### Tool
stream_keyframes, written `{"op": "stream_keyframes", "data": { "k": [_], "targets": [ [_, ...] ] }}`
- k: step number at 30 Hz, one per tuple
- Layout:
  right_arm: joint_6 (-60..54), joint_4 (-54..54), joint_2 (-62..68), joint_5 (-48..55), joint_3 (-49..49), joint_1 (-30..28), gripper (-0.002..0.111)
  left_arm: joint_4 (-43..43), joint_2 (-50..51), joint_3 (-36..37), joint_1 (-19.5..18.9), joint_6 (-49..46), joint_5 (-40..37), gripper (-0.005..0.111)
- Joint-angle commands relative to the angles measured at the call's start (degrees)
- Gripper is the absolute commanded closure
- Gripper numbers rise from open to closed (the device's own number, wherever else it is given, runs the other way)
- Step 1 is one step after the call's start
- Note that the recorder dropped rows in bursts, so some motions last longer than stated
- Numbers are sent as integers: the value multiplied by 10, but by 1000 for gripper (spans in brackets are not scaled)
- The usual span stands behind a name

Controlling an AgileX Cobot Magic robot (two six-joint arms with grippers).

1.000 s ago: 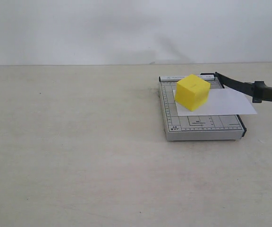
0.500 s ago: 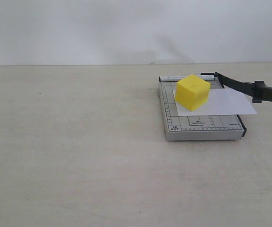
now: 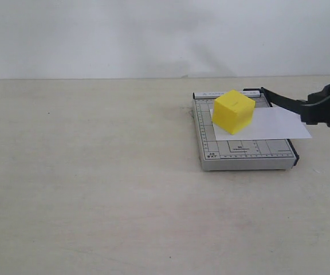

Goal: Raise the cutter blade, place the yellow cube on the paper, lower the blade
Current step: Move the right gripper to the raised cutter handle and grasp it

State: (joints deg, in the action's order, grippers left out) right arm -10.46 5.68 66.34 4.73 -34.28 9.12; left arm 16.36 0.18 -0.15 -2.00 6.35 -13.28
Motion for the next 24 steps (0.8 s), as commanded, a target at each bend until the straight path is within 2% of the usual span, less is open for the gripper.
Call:
{"op": "stream_keyframes", "data": {
  "k": [1,11,15,19,24],
  "targets": [
    [0,-1,21,-12,-7,0,62,-8,-2,2,-2,6,4,102],
    [0,-1,23,-73,-7,0,62,-8,-2,2,-2,6,4,102],
    [1,33,24,-75,-7,-29,62,-8,-2,2,-2,6,4,102],
    [1,101,25,-44,-7,-67,62,-8,-2,2,-2,6,4,102],
    [-4,100,25,9,-7,-66,62,-8,-2,2,-2,6,4,102]
  ]
}}
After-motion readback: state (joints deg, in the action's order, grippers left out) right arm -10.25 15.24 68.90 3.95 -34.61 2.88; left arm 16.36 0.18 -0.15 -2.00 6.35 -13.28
